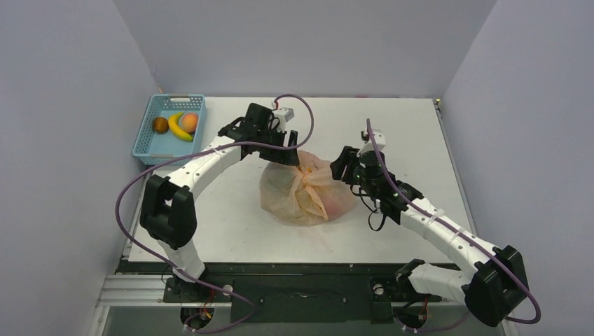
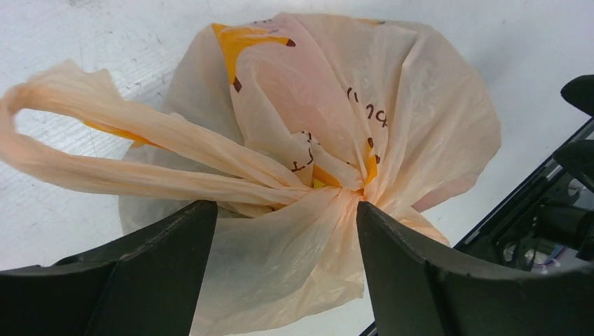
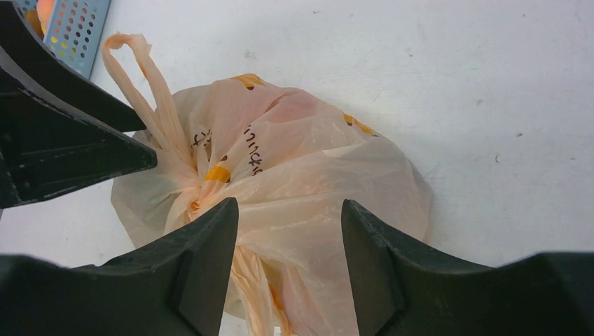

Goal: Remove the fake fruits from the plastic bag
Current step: Untie the plastic bag at the center of the board.

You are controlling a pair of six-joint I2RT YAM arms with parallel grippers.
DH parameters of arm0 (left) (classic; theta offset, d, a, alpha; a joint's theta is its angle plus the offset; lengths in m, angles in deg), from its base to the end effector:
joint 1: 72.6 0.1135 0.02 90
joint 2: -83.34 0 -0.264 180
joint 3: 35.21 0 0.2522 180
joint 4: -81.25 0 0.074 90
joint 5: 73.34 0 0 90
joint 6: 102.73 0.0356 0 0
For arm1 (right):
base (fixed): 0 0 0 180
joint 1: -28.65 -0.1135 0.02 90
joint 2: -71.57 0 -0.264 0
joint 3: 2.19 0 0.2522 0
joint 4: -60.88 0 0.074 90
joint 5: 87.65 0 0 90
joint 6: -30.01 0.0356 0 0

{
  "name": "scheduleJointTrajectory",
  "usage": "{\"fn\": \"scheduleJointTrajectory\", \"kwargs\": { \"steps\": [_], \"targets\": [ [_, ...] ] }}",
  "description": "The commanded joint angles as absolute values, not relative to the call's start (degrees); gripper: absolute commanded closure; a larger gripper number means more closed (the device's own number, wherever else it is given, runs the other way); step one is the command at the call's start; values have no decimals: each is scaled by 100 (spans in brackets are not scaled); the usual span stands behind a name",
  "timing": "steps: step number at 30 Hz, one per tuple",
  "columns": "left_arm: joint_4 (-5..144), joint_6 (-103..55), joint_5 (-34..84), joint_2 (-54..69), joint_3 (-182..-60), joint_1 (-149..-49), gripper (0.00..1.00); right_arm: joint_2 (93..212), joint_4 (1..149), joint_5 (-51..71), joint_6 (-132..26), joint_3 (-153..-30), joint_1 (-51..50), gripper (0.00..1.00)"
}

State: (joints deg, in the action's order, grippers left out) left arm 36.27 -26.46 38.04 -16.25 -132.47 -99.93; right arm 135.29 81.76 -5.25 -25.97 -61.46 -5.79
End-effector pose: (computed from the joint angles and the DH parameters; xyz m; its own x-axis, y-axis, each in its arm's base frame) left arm 0.3393 -0.1900 0.2848 -0.7879 0.1584 -0.5951 0.4736 0.7735 -0.4212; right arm 0.2116 0.1394 0.2839 -0.5509 0.2946 -0.7808 -0.1855 0.8690 0.4588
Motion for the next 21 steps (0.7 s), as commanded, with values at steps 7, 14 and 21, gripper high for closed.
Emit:
{"fn": "scheduleJointTrajectory", "kwargs": {
  "steps": [7,14,21],
  "targets": [
    [3179,-2021,2837,-1574,-13644,-10789,37,14192,7032,653,-1772,-5773,-814,52],
    [3253,-1915,2360,-1284,-13554,-10985,26,14135,7156,-56,-1395,-5788,-1188,52],
    [3427,-1833,2002,-957,-13404,-11382,25,13947,7032,-275,-669,-5492,-1195,54]
  ]
}}
